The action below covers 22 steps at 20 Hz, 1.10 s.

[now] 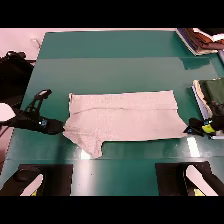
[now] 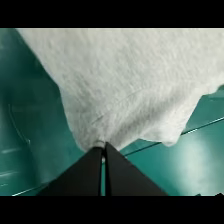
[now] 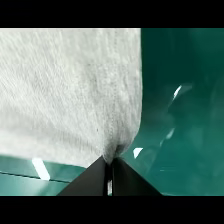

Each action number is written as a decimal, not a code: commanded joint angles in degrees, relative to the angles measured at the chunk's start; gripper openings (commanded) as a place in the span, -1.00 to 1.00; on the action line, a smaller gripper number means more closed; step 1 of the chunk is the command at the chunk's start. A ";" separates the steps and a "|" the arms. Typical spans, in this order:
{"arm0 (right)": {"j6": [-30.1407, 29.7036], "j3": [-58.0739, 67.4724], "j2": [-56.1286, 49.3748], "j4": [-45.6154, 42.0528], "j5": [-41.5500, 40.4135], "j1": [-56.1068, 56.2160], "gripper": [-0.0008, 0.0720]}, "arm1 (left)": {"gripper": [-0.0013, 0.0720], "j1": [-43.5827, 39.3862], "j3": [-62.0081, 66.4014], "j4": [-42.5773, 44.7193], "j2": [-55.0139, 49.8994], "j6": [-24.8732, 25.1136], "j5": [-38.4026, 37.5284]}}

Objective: Fold the shirts.

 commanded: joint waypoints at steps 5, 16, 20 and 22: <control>2.82 13.33 -3.91 -2.21 -0.37 6.36 -0.93 | -0.91 0.04 10.01 1.57 -9.09 3.37 7.06; 6.23 38.60 -34.75 -1.86 -4.61 16.24 -0.93 | -0.91 0.09 19.80 1.55 -32.68 5.44 25.24; 6.21 44.17 -38.73 2.25 -4.02 16.02 -0.93 | -0.91 0.09 21.68 1.53 -33.05 5.49 27.43; 6.19 45.55 -39.93 2.32 -4.20 16.02 -0.93 | -0.90 0.09 21.66 1.57 -33.05 5.49 28.13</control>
